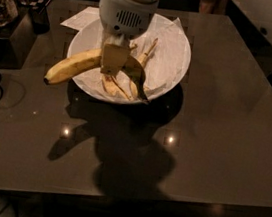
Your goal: Pick banana from white bowl
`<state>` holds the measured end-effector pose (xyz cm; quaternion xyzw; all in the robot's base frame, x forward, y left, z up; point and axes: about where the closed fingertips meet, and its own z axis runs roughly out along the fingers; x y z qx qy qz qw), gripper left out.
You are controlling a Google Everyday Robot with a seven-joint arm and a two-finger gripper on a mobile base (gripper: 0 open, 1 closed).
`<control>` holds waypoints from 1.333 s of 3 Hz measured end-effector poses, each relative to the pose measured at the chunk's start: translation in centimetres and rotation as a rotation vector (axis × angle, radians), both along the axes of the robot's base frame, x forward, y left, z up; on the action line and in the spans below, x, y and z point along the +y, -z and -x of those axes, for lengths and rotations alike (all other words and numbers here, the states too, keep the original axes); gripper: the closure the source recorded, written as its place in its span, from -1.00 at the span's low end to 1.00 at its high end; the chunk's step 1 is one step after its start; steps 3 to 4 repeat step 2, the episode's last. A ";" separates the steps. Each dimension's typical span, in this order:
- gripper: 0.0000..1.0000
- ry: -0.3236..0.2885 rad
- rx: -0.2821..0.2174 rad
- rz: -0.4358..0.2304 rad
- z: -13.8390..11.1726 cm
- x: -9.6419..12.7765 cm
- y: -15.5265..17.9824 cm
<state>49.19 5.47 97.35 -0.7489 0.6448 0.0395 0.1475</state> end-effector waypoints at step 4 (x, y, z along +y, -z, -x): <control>1.00 0.056 0.016 -0.027 1.9 -1.1 -0.2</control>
Offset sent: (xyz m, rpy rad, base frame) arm -0.0160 -0.0086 0.0019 0.0228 0.0139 -0.0468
